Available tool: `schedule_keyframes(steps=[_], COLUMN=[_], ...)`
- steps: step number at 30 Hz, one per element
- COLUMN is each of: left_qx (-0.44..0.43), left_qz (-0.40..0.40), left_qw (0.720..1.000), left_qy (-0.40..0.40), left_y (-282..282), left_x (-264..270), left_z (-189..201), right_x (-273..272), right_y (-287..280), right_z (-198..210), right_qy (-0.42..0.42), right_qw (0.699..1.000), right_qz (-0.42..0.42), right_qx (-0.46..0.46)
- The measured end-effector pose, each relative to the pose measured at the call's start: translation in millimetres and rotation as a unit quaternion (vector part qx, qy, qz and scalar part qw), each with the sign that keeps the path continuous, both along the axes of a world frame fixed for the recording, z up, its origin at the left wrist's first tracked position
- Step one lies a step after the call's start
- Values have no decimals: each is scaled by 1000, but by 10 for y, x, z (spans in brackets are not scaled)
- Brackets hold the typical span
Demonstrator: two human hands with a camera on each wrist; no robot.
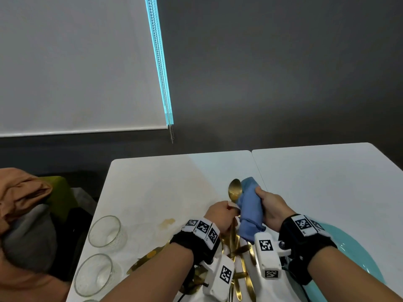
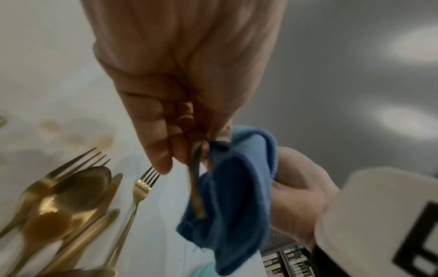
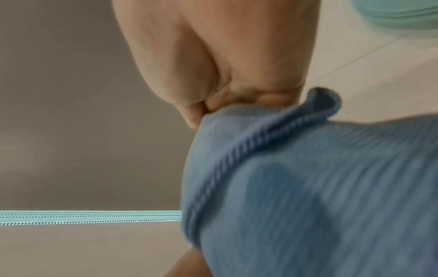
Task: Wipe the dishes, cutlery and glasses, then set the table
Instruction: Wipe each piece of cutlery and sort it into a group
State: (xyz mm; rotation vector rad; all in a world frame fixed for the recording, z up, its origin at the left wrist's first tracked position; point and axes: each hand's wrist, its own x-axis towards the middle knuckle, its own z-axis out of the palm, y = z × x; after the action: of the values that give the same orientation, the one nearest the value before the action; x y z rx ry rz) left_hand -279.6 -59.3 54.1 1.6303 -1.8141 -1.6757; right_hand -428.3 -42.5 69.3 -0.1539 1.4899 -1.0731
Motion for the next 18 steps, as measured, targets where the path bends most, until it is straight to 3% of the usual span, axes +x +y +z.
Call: schedule_keyframes(steps=[4,10,15,18], left_qx=[-10,-24,-2,60], left_qz=[-52,-177,-208,-130], left_qw=[998,981,976,990], left_qy=[-20,-78,-63,6], left_y=[-51,-67,-25,-8], left_x=[-7,-2,-17,-23], left_z=[134,282,188,168], right_x=[71,128,20,-161], right_y=[66,112,111,52], right_z=[69,-70,-62,-41], right_qy=[-52,49,138,229], right_qw=[996,998,989,971], right_qz=[49,29,51,58], right_qx=[-44,-31,-16,-34])
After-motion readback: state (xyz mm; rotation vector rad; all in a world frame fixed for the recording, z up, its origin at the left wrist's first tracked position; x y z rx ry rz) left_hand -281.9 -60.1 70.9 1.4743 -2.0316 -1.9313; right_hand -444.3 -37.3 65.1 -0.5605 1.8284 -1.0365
